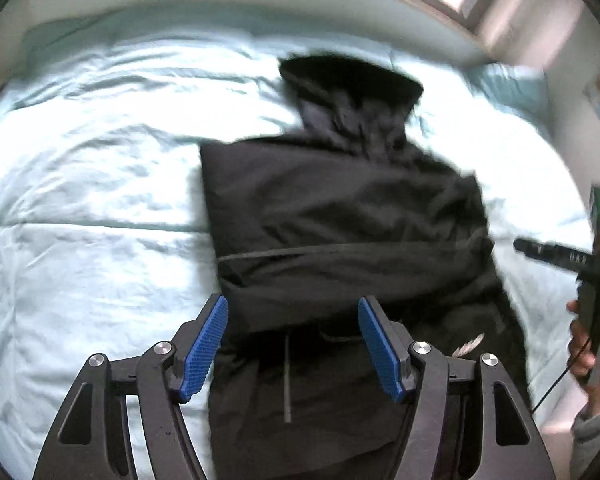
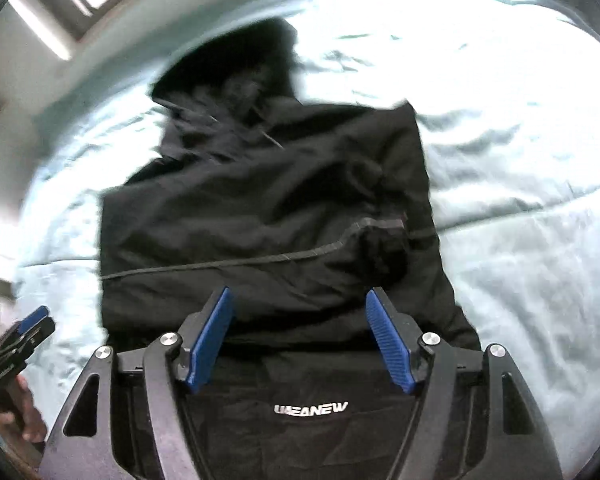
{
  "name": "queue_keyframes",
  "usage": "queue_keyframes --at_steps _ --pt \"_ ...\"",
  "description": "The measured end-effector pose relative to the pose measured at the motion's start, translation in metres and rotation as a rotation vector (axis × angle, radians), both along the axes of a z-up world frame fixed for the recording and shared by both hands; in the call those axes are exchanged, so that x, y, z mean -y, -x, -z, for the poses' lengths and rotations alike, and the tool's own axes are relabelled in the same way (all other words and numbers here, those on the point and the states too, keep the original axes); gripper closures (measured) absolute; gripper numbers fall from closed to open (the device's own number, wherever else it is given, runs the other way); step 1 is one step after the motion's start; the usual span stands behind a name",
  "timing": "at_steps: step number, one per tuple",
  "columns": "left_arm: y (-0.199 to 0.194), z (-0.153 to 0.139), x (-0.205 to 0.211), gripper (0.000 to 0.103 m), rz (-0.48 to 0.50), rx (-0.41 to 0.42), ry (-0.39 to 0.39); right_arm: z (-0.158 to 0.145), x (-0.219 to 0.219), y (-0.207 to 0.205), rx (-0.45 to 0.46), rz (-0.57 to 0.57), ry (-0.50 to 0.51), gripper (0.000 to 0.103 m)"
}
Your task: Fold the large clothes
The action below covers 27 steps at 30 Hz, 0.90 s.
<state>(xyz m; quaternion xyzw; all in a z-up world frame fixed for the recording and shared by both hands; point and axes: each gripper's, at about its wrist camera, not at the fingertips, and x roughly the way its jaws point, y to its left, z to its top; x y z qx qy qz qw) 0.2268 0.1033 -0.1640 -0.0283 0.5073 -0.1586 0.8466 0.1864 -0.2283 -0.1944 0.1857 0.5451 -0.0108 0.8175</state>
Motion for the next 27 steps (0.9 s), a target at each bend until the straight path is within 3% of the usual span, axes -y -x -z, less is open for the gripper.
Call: queue_keyframes --at_steps 3,7,10,13,15,19,24,27 --pt "0.012 -0.03 -0.001 0.034 -0.079 0.045 0.034 -0.038 0.013 0.009 0.046 -0.078 0.018 0.029" --pt "-0.002 -0.062 0.028 0.033 -0.109 0.103 0.081 -0.09 0.037 0.006 0.121 -0.151 0.085 0.029" --pt "-0.032 -0.08 0.051 0.033 -0.125 0.121 0.09 -0.119 0.058 -0.004 0.169 -0.156 0.133 0.029" --pt "-0.065 -0.087 0.062 0.033 -0.142 0.138 0.071 -0.127 0.073 -0.036 0.199 -0.137 0.101 0.029" --pt "-0.103 -0.084 0.065 0.033 -0.161 0.136 0.056 -0.122 0.075 -0.063 0.208 -0.125 0.081 0.029" --pt "-0.181 -0.054 0.067 0.033 -0.182 0.105 0.032 -0.081 0.07 -0.143 0.183 -0.058 0.076 0.029" --pt "-0.28 0.015 0.071 0.034 -0.219 0.042 0.029 -0.012 0.049 -0.239 0.139 -0.059 -0.02 0.029" --pt "-0.316 0.046 0.08 0.034 -0.207 0.024 0.054 0.008 0.03 -0.277 0.147 -0.095 0.007 0.029"
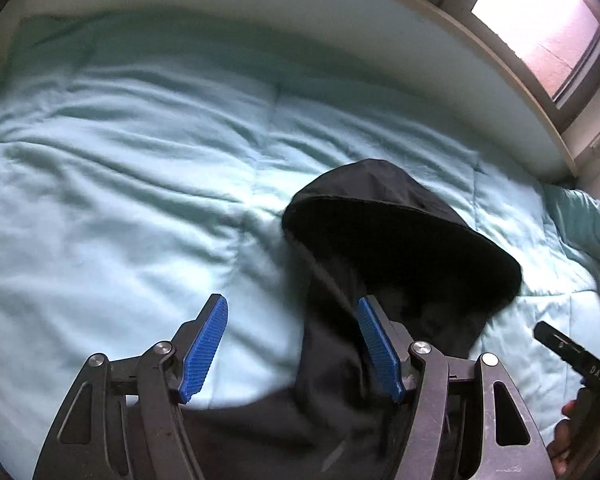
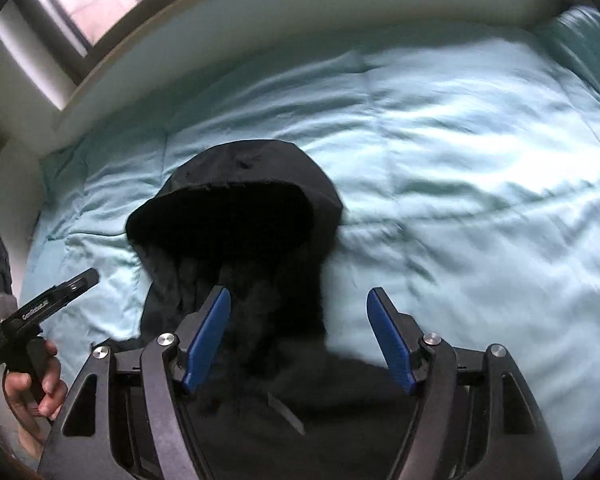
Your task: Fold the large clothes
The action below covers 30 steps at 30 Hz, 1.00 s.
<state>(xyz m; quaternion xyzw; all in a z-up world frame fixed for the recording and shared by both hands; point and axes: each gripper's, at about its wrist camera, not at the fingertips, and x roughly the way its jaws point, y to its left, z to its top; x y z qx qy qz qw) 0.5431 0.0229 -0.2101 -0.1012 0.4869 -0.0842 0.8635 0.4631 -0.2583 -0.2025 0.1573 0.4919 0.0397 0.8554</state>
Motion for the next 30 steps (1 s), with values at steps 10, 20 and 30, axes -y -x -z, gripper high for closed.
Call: queue_keyframes --at_steps 10,20,30 --pt "-0.077 0.055 -0.008 0.066 -0.142 -0.017 0.041 0.059 0.001 -0.063 -0.099 0.085 0.134 0.095" --pt "-0.063 0.099 -0.059 0.038 -0.119 -0.171 0.188 0.103 0.013 -0.049 -0.122 -0.048 0.022 0.095" --pt "0.012 0.027 -0.071 0.038 0.09 -0.012 0.09 0.044 0.044 0.011 -0.053 -0.137 -0.033 0.05"
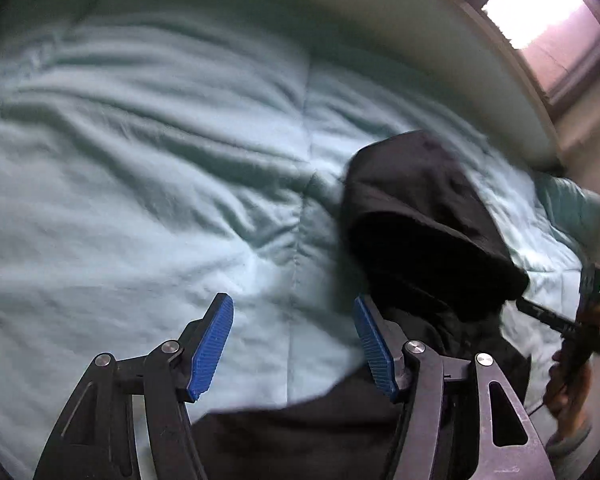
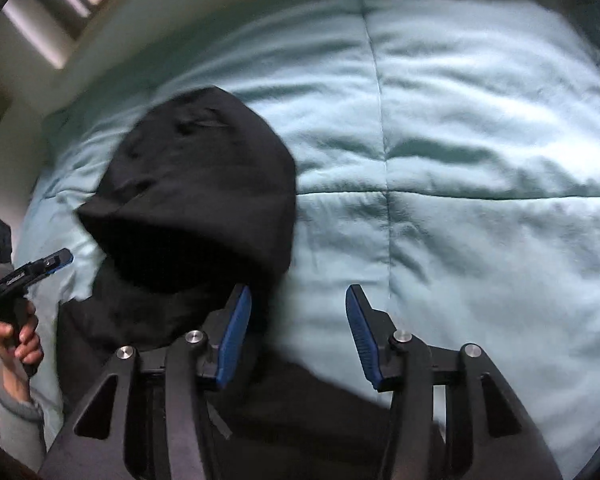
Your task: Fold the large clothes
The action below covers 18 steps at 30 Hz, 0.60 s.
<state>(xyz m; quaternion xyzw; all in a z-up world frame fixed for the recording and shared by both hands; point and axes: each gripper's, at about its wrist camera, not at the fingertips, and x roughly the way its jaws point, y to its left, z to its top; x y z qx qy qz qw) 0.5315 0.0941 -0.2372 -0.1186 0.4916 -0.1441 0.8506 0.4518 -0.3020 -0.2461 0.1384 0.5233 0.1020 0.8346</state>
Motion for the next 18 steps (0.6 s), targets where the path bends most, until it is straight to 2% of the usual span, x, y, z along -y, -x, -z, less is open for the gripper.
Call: queue_keyframes --at_steps 3,5,7,10,12,13,14,16,18 --pt "-0.004 -0.035 0.011 0.038 0.023 0.092 0.058 -0.036 -0.013 0.002 0.086 -0.014 -0.004 0.05" --pt "-0.022 -0.05 0.03 0.037 0.056 0.121 0.102 -0.057 -0.032 -0.015 0.113 -0.031 -0.028 0.05" --pt "-0.037 -0.046 0.05 0.037 0.104 0.11 0.095 -0.065 -0.053 -0.032 0.13 -0.07 -0.052 0.051" --pt "-0.064 0.007 0.084 0.037 0.19 -0.059 0.055 -0.045 -0.077 -0.052 0.092 -0.112 0.022 0.05" --pt "-0.07 0.044 0.097 0.038 0.234 -0.16 -0.029 -0.011 -0.085 -0.061 -0.013 -0.15 0.037 0.051" --pt "-0.069 0.054 0.096 0.038 0.241 -0.173 -0.03 0.009 -0.085 -0.062 -0.067 -0.165 0.033 0.051" --pt "-0.068 0.067 0.093 0.037 0.233 -0.191 -0.012 0.024 -0.084 -0.06 -0.085 -0.167 0.041 0.055" --pt "-0.071 0.091 0.086 0.036 0.203 -0.231 0.045 0.042 -0.079 -0.061 -0.1 -0.163 0.028 0.056" --pt "-0.066 0.085 0.085 0.035 0.197 -0.196 0.049 0.045 -0.073 -0.063 -0.104 -0.145 -0.008 0.057"
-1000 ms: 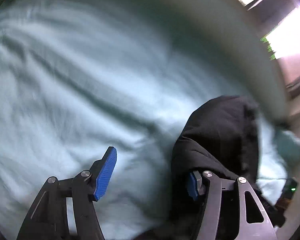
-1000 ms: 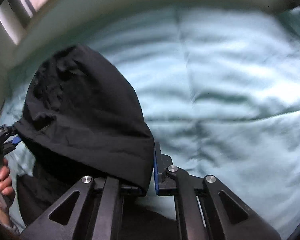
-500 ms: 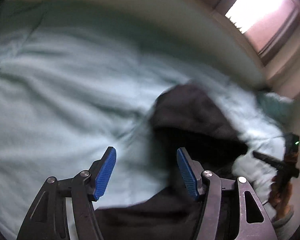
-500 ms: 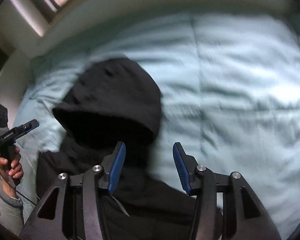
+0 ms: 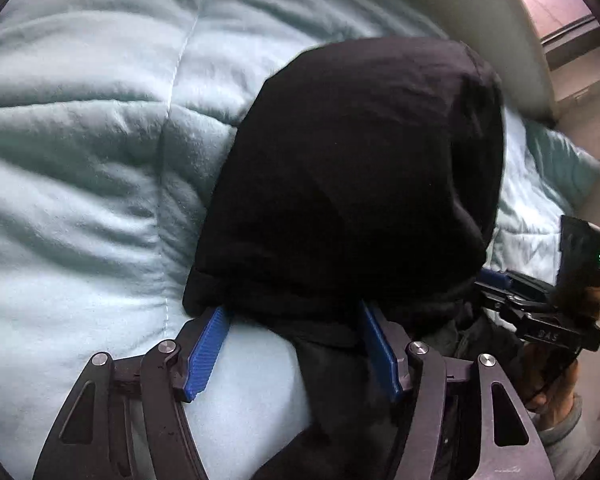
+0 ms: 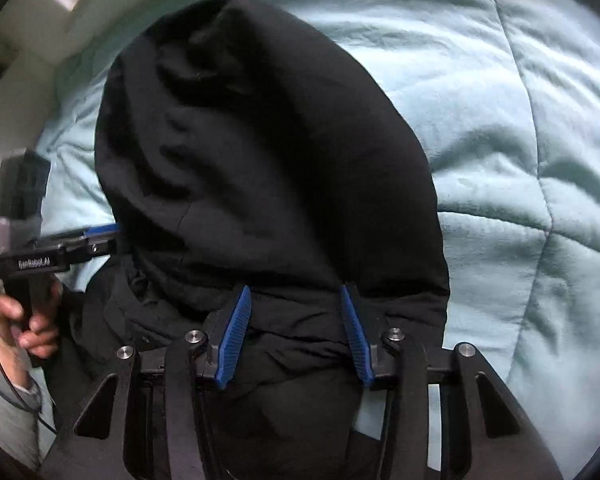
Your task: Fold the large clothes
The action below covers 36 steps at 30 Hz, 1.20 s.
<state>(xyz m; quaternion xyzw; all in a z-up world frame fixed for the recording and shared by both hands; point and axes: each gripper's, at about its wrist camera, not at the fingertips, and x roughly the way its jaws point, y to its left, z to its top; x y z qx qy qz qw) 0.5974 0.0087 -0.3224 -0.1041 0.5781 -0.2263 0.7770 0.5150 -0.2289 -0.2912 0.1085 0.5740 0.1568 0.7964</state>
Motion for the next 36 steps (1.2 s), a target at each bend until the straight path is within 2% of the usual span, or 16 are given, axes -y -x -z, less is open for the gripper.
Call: queue_keyframes --at_steps 3,6,7,9,11,13,14,17,18,20,24,26,31,35,36 --pt "0.014 -0.018 -0.002 0.035 0.003 0.05 -0.03 -0.017 0.007 0.007 0.023 -0.014 0.0 0.054" --pt "0.035 -0.048 -0.013 0.036 0.005 0.135 -0.083 -0.051 0.021 0.029 0.08 -0.055 0.01 0.051" --pt "0.037 -0.056 -0.018 0.036 -0.003 0.159 -0.087 -0.059 0.027 0.034 0.095 -0.062 0.014 0.048" --pt "0.042 -0.074 -0.027 0.035 -0.038 0.213 -0.13 -0.075 0.041 0.041 0.124 -0.052 0.061 0.028" --pt "0.042 -0.094 -0.036 0.035 -0.083 0.276 -0.233 -0.082 0.054 0.043 0.145 -0.048 0.111 0.022" --pt "0.027 -0.106 -0.046 0.035 -0.093 0.285 -0.249 -0.079 0.071 0.036 0.131 -0.036 0.159 0.022" --pt "0.021 -0.108 -0.051 0.035 -0.097 0.279 -0.237 -0.075 0.078 0.033 0.119 -0.028 0.158 0.022" --pt "-0.004 -0.106 -0.057 0.035 -0.058 0.265 -0.174 -0.068 0.098 0.02 0.094 -0.01 0.066 0.022" --pt "-0.012 -0.099 -0.054 0.035 -0.033 0.241 -0.146 -0.064 0.104 0.012 0.091 -0.017 0.012 0.022" --pt "-0.034 -0.081 -0.045 0.035 -0.002 0.174 -0.094 -0.052 0.107 -0.002 0.088 -0.024 -0.019 0.022" --pt "-0.052 -0.06 -0.023 0.035 0.041 0.174 -0.123 -0.024 0.104 -0.024 0.023 -0.06 -0.119 0.024" --pt "-0.056 -0.056 -0.02 0.035 0.053 0.189 -0.1 -0.014 0.102 -0.032 0.02 -0.09 -0.148 0.024" --pt "-0.072 -0.049 -0.019 0.035 0.096 0.132 0.061 -0.001 0.086 -0.042 0.009 -0.16 -0.172 0.024" --pt "-0.083 -0.043 -0.007 0.036 0.05 0.119 0.15 0.005 0.066 -0.059 0.004 -0.187 -0.215 0.024" --pt "-0.083 -0.042 -0.001 0.036 0.057 0.111 0.171 0.005 0.061 -0.061 0.003 -0.189 -0.205 0.029"
